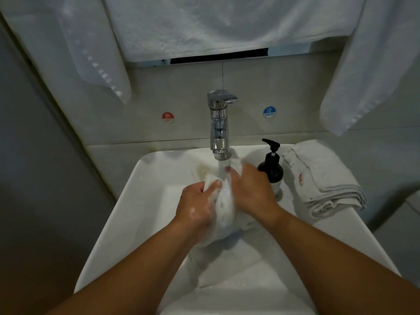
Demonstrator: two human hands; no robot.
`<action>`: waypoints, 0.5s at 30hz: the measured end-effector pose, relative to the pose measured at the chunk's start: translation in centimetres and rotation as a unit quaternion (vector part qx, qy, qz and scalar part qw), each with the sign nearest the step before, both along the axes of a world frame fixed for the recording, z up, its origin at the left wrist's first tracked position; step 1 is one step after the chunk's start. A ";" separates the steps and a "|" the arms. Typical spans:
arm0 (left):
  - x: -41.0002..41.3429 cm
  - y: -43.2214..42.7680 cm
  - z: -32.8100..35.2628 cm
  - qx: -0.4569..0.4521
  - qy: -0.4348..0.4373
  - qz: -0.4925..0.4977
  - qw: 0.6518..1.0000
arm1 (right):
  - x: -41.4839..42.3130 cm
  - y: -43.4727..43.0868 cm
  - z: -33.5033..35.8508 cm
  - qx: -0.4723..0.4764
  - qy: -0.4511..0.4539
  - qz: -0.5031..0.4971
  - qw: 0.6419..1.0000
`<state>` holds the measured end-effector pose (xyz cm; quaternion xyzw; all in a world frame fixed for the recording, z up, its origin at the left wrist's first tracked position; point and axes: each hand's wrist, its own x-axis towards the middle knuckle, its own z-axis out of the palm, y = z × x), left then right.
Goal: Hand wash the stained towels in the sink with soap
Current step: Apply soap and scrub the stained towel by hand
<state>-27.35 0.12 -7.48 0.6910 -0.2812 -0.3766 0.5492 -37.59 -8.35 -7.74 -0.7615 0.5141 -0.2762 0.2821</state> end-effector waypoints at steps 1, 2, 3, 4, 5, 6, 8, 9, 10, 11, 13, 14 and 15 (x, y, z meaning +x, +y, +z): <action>0.1 -0.1 0.1 -0.012 -0.011 -0.005 1.000 | -0.4 -0.8 0.1 0.025 -0.005 -0.024 0.999; 0.2 -0.1 0.3 -0.017 -0.022 -0.004 1.000 | -0.6 -0.9 -0.1 0.040 -0.004 -0.032 0.999; 0.3 -0.1 0.3 -0.016 -0.030 0.006 0.999 | -0.7 -0.3 -0.1 0.036 -0.003 -0.026 0.999; 0.5 -0.1 0.1 -0.011 -0.034 0.021 0.999 | -0.6 0.6 -0.2 0.017 -0.005 -0.006 1.000; 0.6 -0.2 -0.1 -0.004 -0.033 0.034 0.999 | -0.5 1.7 -0.2 -0.003 -0.002 0.028 1.000; 0.7 -0.2 -0.3 0.007 -0.030 0.042 0.999 | -0.3 2.8 -0.2 -0.023 -0.002 0.067 0.997; 0.7 -0.1 -0.3 0.012 -0.009 0.032 0.999 | 0.1 3.1 -0.2 -0.046 0.008 0.094 0.995; 0.7 -0.1 -0.2 0.004 -0.002 0.021 1.000 | 0.2 2.1 -0.1 -0.042 0.009 0.064 0.997; 0.6 -0.1 0.1 -0.006 -0.003 0.008 1.000 | 0.1 0.6 -0.1 -0.019 0.000 0.024 1.000; 0.7 -0.1 0.1 -0.013 -0.011 -0.005 1.000 | -0.2 -0.4 0.1 0.008 -0.012 -0.007 1.000; 0.6 -0.2 0.2 -0.012 -0.021 -0.003 1.000 | -0.6 -0.4 -0.2 0.029 -0.011 -0.018 0.999; 0.6 -0.2 0.0 -0.004 -0.025 0.009 1.000 | -0.6 0.4 -0.4 0.016 0.004 0.001 1.000; 0.7 -0.2 -0.2 0.007 -0.028 0.018 0.999 | -0.5 1.5 -0.5 -0.007 0.024 0.037 0.999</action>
